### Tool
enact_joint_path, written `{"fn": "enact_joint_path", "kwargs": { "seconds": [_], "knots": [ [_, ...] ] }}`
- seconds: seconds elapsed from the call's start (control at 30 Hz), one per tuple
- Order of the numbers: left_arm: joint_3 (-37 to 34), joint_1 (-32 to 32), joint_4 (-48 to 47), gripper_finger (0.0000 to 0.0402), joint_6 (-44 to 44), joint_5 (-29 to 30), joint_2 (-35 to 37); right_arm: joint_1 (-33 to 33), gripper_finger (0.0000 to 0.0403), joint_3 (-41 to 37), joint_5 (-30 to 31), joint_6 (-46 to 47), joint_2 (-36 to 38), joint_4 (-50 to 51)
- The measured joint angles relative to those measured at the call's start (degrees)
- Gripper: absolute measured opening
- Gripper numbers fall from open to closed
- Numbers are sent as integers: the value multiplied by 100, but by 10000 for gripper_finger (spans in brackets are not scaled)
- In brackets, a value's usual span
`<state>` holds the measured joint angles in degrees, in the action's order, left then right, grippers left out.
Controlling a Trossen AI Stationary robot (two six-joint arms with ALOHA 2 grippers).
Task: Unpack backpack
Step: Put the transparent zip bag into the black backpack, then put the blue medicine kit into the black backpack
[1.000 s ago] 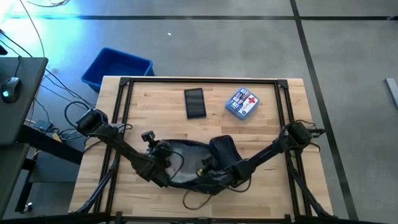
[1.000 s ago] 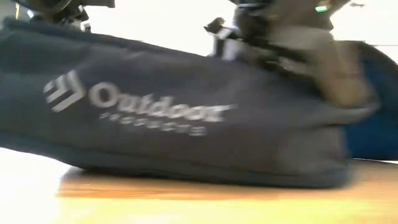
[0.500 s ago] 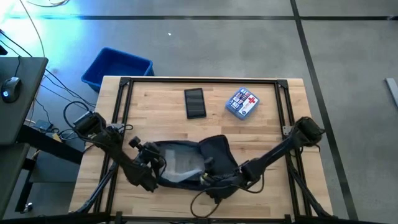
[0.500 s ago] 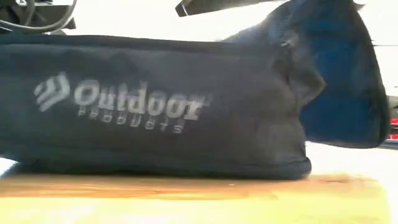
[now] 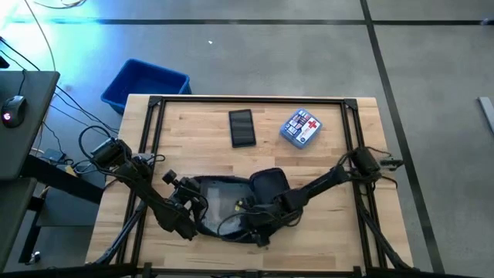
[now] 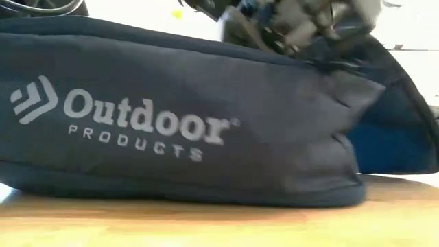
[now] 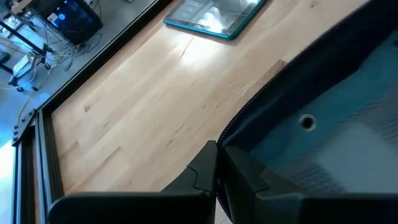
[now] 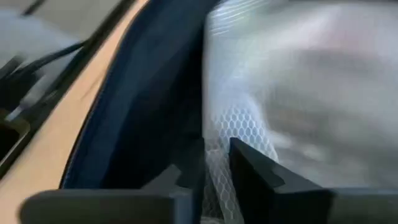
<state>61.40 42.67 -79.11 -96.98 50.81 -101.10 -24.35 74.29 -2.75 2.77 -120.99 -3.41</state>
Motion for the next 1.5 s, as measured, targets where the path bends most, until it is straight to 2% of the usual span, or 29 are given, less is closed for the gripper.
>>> {"fn": "enact_joint_path", "kwargs": {
  "seconds": [0.17, 0.33, 0.5, 0.6, 0.67, 0.83, 0.9, 0.97, 1.03, 1.17, 1.3, 1.43, 1.5],
  "knots": [
    [57, -27, -50, 0, 12, 20, 0, -3, 5, -6, 342, -264, 1, 100],
    [57, 42, -83, 0, -2, 8, 0, -83, 6, -17, 482, -388, 705, 154],
    [57, 58, -87, 0, -30, -21, 0, -81, 6, -6, 1599, 634, 1213, 685],
    [57, 58, -81, 0, -32, -20, 0, 21, 6, -6, 1833, 1048, 1074, 1300],
    [57, 58, -81, 0, -36, -16, 0, 91, 6, -11, 1671, 1326, 820, 1562],
    [64, 47, -96, 0, -113, -15, 0, 128, 6, -5, 164, 751, 289, 1445],
    [64, 48, -228, 0, -280, -14, 0, 111, 6, 18, -104, 476, 187, 1375],
    [64, 49, -408, 0, -454, -3, 0, 100, 6, 21, -85, 119, 162, 1367],
    [67, 57, -578, 0, -596, -32, 0, 84, 6, 21, 330, -78, 174, 1381],
    [230, 213, -425, 0, -450, -504, 14, 169, 6, 0, 1389, -403, 219, 1499],
    [332, 509, 594, 0, -156, -1007, 17, 530, 6, -21, 2025, -1073, 205, 1167],
    [326, 840, 1816, 0, -147, -1049, 17, 917, 7, -24, 2514, -1380, 204, 58],
    [326, 955, 2212, 2, -147, -928, 17, 1063, 7, -23, 2507, -1418, 322, -149]
  ]
}}
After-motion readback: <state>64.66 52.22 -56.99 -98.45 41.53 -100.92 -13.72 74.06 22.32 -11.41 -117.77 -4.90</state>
